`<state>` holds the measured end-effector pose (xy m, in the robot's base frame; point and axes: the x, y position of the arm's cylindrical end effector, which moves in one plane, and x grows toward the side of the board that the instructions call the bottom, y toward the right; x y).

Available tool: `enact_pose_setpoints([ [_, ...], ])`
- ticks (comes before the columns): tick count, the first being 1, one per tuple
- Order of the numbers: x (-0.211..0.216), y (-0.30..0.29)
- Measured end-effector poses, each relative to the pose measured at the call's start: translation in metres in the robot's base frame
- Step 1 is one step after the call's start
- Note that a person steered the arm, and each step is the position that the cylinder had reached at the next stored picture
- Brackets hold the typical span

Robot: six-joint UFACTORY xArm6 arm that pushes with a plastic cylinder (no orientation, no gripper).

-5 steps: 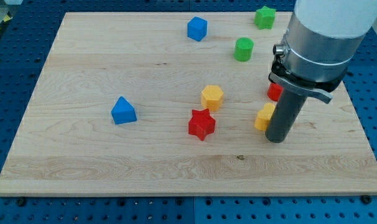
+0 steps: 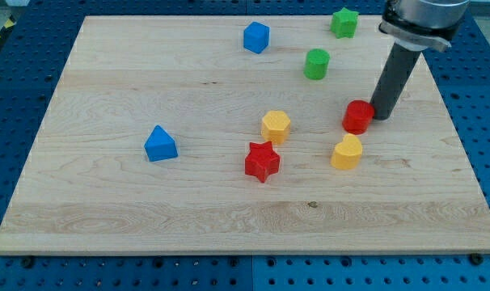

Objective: Push the yellow hexagon into the red star

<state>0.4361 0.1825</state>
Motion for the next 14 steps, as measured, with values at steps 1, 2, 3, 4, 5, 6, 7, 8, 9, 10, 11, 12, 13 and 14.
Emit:
enact_pose_setpoints([
  [1,0.023,-0.019],
  [2,0.028,-0.024],
  [3,0.028,-0.044],
  [4,0.032,-0.056],
  [5,0.023,-0.056],
  [6,-0.013,-0.069],
  [7,-0.01,-0.081],
  [8,0.004,-0.087],
  [9,0.007,-0.087],
  [10,-0.006,-0.117],
  [11,-0.005,-0.141],
  [12,-0.005,-0.142],
  [13,0.006,-0.142],
  [14,0.02,-0.142],
])
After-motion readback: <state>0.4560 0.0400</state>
